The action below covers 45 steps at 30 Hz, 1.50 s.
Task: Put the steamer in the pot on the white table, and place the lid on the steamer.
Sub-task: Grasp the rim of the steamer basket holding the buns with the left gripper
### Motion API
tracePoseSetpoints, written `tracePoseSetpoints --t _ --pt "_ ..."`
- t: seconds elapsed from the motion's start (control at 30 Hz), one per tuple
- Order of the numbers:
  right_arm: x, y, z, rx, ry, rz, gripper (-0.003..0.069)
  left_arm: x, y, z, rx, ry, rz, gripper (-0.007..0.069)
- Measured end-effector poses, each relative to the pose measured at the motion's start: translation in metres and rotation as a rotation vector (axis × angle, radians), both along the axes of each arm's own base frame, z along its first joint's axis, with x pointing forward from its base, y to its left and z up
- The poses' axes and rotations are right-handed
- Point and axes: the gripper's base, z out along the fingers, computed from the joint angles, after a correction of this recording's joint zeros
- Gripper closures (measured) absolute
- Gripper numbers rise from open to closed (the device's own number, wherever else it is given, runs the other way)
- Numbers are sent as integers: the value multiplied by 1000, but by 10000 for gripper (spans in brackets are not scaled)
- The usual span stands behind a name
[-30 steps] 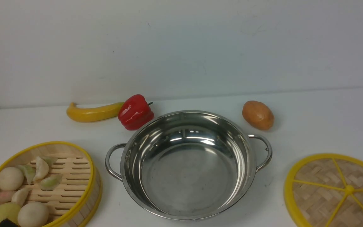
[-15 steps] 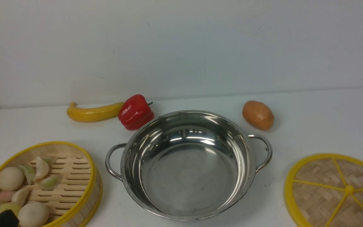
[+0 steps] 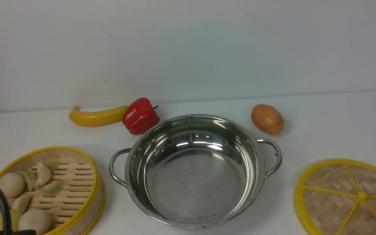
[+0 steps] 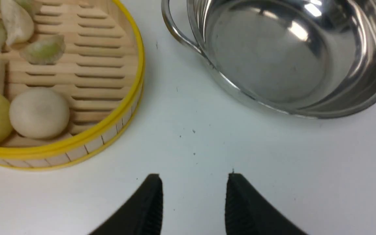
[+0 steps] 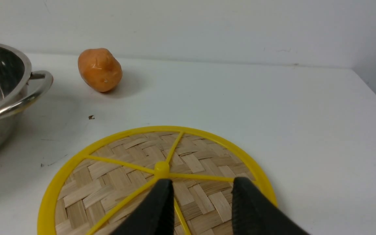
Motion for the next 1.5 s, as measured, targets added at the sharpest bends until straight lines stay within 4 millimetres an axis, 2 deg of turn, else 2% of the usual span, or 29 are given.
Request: tracePoseSetpoints --t 0.23,0.43,0.53,0.6,0.77,1.03,1.3,1.5 --pt "0 0 0 0 0 0 418 17 3 10 50 78 -56 253" --pt "0 0 0 0 0 0 418 32 4 16 47 163 -85 246" --pt "0 0 0 0 0 0 418 53 6 14 51 255 -117 246" --pt "0 0 0 0 0 0 418 58 7 14 55 272 -118 246" --pt "0 0 0 0 0 0 418 96 16 6 90 391 -105 246" --pt "0 0 0 0 0 0 418 147 20 -18 54 437 -105 246" --pt "0 0 0 0 0 0 418 184 24 -48 78 402 -125 246" --pt "0 0 0 0 0 0 418 198 24 -64 60 398 -136 246"
